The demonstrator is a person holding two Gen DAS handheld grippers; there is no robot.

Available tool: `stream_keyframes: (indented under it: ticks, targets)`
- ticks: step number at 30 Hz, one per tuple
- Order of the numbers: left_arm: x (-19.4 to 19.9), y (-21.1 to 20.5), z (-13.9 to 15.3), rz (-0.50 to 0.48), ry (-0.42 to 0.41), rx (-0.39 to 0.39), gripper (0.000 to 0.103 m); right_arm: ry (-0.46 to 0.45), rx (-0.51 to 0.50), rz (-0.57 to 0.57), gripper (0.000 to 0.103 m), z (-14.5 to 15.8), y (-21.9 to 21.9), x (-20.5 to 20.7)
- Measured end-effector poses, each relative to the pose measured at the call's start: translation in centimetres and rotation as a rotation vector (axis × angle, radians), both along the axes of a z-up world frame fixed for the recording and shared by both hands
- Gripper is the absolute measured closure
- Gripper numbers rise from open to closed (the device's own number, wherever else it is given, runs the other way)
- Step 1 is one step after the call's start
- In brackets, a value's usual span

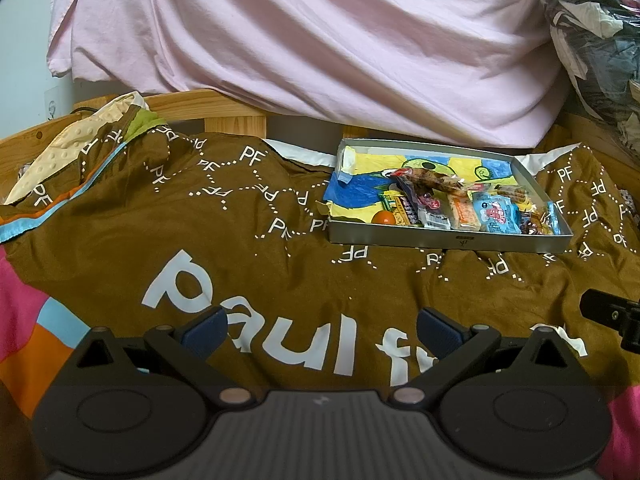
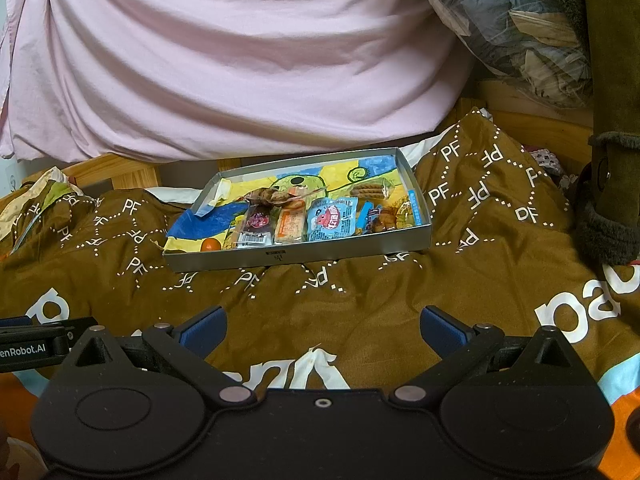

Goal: Organize snacks

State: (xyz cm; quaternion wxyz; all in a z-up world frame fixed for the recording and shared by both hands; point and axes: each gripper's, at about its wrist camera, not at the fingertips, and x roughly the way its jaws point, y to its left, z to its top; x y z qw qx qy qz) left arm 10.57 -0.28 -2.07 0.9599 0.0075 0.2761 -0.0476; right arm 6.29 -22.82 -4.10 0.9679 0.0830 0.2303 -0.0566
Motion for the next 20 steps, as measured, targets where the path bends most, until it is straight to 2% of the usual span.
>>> stream_keyframes:
  ticks: [20]
  targets:
    - [0.01,0.11,0.00,-0.016,-0.004,0.005,0.000,0.024,0.003,0.000,0.001,-0.42,-0.11,0.34]
